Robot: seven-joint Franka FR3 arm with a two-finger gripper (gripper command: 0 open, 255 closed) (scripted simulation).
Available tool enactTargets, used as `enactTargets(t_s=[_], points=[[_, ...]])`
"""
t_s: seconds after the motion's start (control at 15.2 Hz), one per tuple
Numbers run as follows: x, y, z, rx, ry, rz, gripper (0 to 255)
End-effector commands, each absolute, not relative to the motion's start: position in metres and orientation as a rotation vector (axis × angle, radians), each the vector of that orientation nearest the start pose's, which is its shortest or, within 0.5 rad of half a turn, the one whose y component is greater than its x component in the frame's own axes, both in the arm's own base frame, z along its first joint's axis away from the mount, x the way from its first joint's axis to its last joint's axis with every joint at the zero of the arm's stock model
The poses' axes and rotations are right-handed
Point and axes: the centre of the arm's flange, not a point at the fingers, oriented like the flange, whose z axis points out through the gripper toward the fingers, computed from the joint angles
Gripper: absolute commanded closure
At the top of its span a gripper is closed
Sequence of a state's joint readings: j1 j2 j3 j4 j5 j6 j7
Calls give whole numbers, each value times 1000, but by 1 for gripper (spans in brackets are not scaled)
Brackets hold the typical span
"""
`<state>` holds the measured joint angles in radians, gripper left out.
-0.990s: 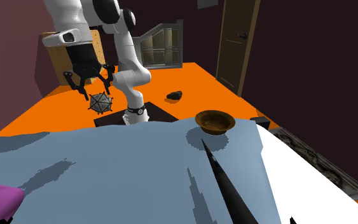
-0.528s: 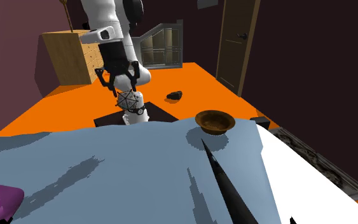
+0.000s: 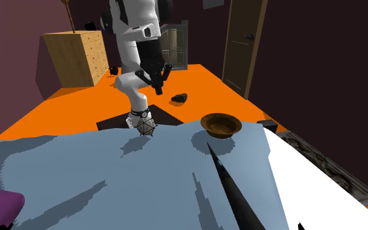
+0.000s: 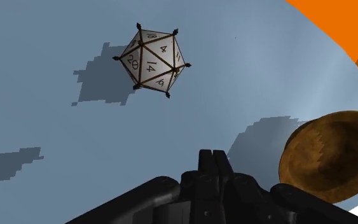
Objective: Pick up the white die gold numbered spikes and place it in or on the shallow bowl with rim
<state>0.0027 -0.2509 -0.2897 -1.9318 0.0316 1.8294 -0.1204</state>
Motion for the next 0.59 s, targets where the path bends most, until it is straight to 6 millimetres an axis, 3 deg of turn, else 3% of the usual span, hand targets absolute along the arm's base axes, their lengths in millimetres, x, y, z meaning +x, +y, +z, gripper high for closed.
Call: enactTargets(t_s=[0.0,0.07,0.53], points=[[474,-153,601,-3049,258,-239,255],[474,-153,601,-3049,258,-239,0],[461,-180,526,-3052,225,88,0]])
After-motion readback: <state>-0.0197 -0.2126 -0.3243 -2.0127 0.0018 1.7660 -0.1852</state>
